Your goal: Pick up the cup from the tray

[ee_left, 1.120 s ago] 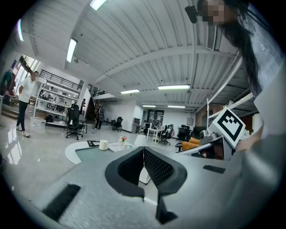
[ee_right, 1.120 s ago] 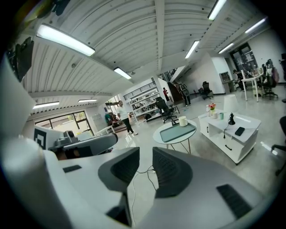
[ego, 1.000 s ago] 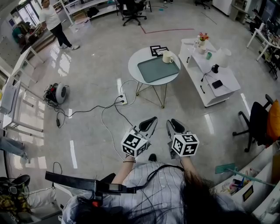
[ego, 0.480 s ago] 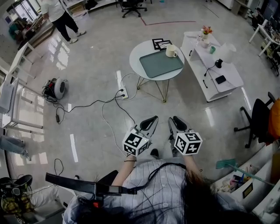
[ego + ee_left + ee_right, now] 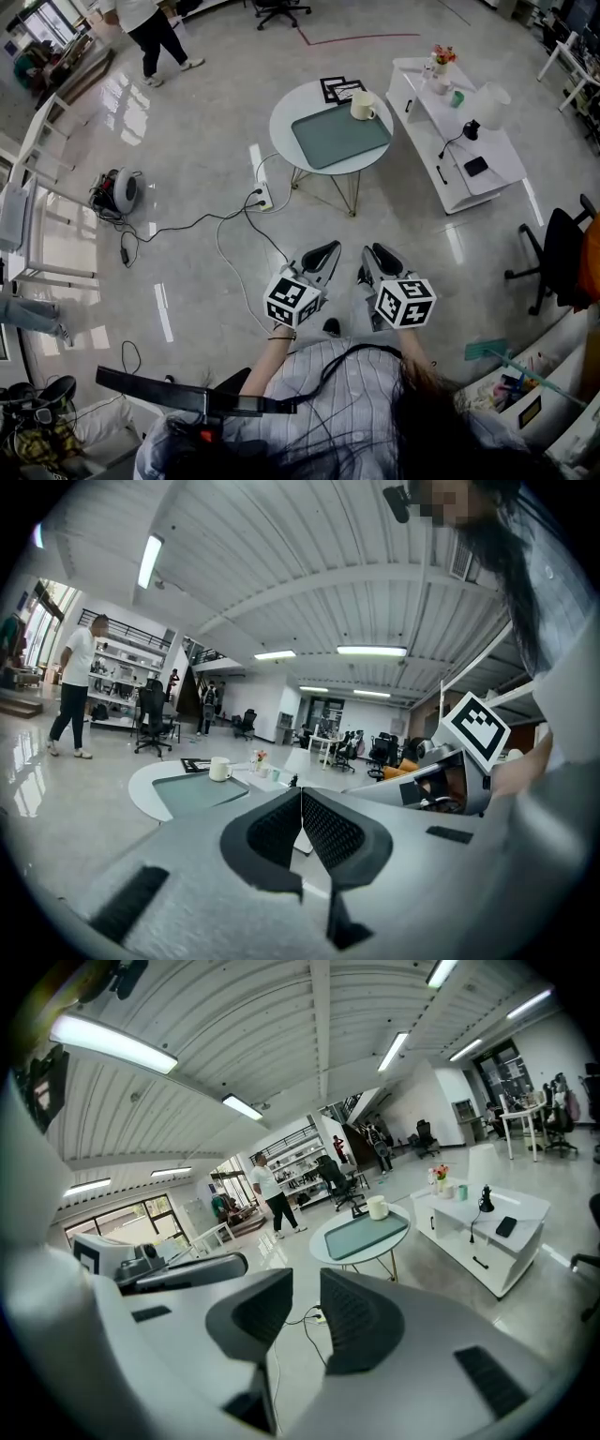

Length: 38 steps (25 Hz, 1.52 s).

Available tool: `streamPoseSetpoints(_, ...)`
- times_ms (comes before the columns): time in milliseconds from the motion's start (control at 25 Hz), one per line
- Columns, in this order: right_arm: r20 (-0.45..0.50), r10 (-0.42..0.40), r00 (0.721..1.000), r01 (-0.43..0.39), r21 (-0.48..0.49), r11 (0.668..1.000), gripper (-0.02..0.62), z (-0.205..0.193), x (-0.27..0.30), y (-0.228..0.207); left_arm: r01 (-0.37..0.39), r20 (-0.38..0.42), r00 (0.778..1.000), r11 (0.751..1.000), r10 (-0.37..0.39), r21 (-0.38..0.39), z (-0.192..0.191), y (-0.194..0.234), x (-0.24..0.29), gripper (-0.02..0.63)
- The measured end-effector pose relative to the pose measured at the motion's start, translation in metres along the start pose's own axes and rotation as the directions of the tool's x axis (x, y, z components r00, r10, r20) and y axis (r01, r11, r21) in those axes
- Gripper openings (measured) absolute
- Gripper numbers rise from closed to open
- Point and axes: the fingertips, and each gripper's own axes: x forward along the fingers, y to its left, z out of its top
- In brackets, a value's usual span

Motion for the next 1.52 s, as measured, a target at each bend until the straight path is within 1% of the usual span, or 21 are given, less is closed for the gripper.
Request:
streamPoseSetpoints(120, 0.003, 0.010, 1.000, -0.010, 0.002, 1.000, 0.103, 0.015, 0.014, -0.014, 0.004, 0.002, 1.000, 1.000, -0.004, -0.012, 0.008, 0.009, 0.022, 0.014)
streamPoseSetpoints(280, -0.003, 0.021, 1.000, -0.021, 0.004, 1.000, 0.103, 0.036, 0.032, -0.037, -0.003, -0.027, 1.000, 1.000, 0.004, 0.009, 0.016, 0.019, 0.055, 0.014)
streamPoseSetpoints(360, -0.012, 0.027, 1.000, -0.027, 0.003, 1.000, 0.103, 0.047, 0.042, -0.050, -0.008, -0.036, 0.999, 1.000, 0.008, 0.005, 0.019, 0.023, 0.072, 0.014)
streamPoseSetpoints(560, -0.049, 0.051, 0.998, -0.051, -0.001, 0.999, 0.103, 0.067, 0.069, -0.080, -0.037, -0.052, 0.998, 0.999, 0.036, -0.019, 0.024, 0.040, 0.111, 0.014)
streamPoseSetpoints(720, -0.067, 0.075, 0.995, -0.075, -0.001, 0.997, 0.103, 0.087, 0.088, -0.103, -0.064, -0.056, 0.997, 0.998, 0.062, -0.026, 0.036, 0.052, 0.142, 0.014)
streamPoseSetpoints(960, -0.078, 0.113, 0.990, -0.114, -0.004, 0.993, 0.103, 0.109, 0.114, -0.132, -0.089, -0.055, 0.995, 0.996, 0.088, -0.016, 0.049, 0.066, 0.183, 0.014)
streamPoseSetpoints(1080, -0.078, 0.123, 0.989, -0.124, -0.005, 0.992, 0.103, 0.119, 0.123, -0.146, -0.101, -0.055, 0.993, 0.995, 0.101, -0.001, 0.056, 0.072, 0.200, 0.014)
streamPoseSetpoints(1280, -0.071, 0.118, 0.990, -0.118, 0.009, 0.993, 0.103, 0.130, 0.133, -0.172, -0.108, -0.054, 0.993, 0.994, 0.109, 0.029, 0.066, 0.076, 0.221, 0.014)
streamPoseSetpoints(1520, -0.066, 0.143, 0.988, -0.142, 0.013, 0.990, 0.103, 0.139, 0.143, -0.177, -0.122, -0.067, 0.990, 0.992, 0.124, 0.035, 0.070, 0.089, 0.234, 0.014)
